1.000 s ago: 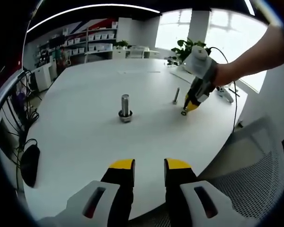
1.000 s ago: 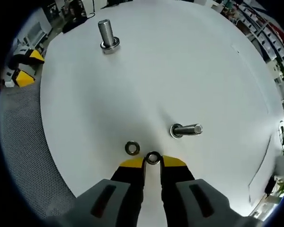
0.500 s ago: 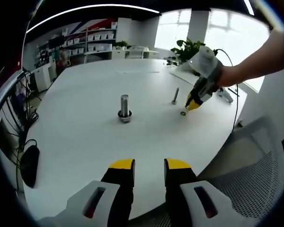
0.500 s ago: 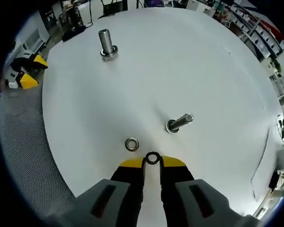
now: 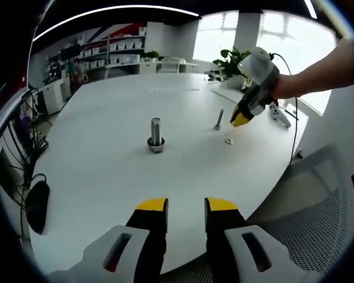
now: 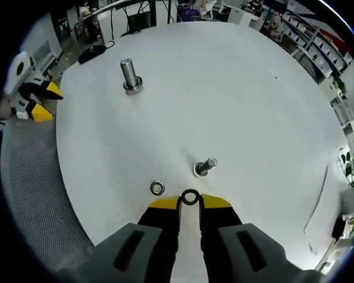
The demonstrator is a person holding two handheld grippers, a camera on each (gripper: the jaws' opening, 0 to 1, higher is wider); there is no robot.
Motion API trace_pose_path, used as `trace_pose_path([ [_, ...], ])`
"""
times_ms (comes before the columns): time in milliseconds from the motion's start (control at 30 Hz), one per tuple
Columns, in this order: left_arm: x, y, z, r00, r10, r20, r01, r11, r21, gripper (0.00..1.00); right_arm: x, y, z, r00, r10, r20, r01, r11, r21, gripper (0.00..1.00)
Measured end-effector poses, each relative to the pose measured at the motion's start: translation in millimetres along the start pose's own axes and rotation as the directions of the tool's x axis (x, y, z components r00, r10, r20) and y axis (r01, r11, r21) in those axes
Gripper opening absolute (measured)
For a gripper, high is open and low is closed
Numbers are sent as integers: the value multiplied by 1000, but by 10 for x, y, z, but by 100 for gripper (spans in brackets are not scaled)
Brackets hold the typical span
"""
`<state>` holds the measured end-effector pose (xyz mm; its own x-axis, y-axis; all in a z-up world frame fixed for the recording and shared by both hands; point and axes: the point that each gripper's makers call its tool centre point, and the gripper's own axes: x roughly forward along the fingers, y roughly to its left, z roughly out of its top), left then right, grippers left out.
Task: Place the washer onto the threaded stud by aligning its center hole with the stud, sliding it down to the base, and recovering from edge contact or off-axis alignment until the washer reaches the visible bottom stop.
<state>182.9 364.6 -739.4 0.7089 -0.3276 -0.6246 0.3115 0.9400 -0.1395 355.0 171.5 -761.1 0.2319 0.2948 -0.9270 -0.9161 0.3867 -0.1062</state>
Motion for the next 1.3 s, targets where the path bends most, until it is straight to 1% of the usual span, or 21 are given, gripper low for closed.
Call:
trace_pose_path([
  [100,4,0,-4,1000,0,-2,0,1000,0,22,-47,-26,61,1000,-5,21,5,1000,2,14],
  [267,5,-1,-3,1000,0,-1,0,1000,1,22,-87,-72,119,999,-11,33,11,1000,-14,14],
  [400,1,0,0,1000,1,1,-1,1000,0,22,-131,-109,209,998,-18,59,19,1000,-14,14],
  [467,2,3,-3,1000,1,-1,-1,1000,1,22,-126,-106,221,998,-13,59,14,1000,-20,14],
  [500,2,1,-6,1000,0,-1,0,1000,1,22,-137,-118,232,998,-20,61,23,999,-36,14],
  [667,0,-4,-4,1000,-1,-3,1,1000,2,22,-174,-133,269,997,-26,76,29,999,-45,14],
  [900,0,-8,-8,1000,-2,-5,2,1000,0,22,-167,-171,329,996,-33,87,37,998,-49,14],
  [1000,6,-5,-14,1000,-3,-7,3,1000,2,22,-147,-170,354,996,-36,87,42,997,-71,14],
  [1067,8,-5,-19,1000,-3,-9,3,1000,2,22,-143,-173,376,995,-34,91,40,997,-65,14],
  [1300,0,-9,-15,1000,-4,-9,4,1000,2,22,-95,-178,379,997,-26,76,32,997,-73,14],
])
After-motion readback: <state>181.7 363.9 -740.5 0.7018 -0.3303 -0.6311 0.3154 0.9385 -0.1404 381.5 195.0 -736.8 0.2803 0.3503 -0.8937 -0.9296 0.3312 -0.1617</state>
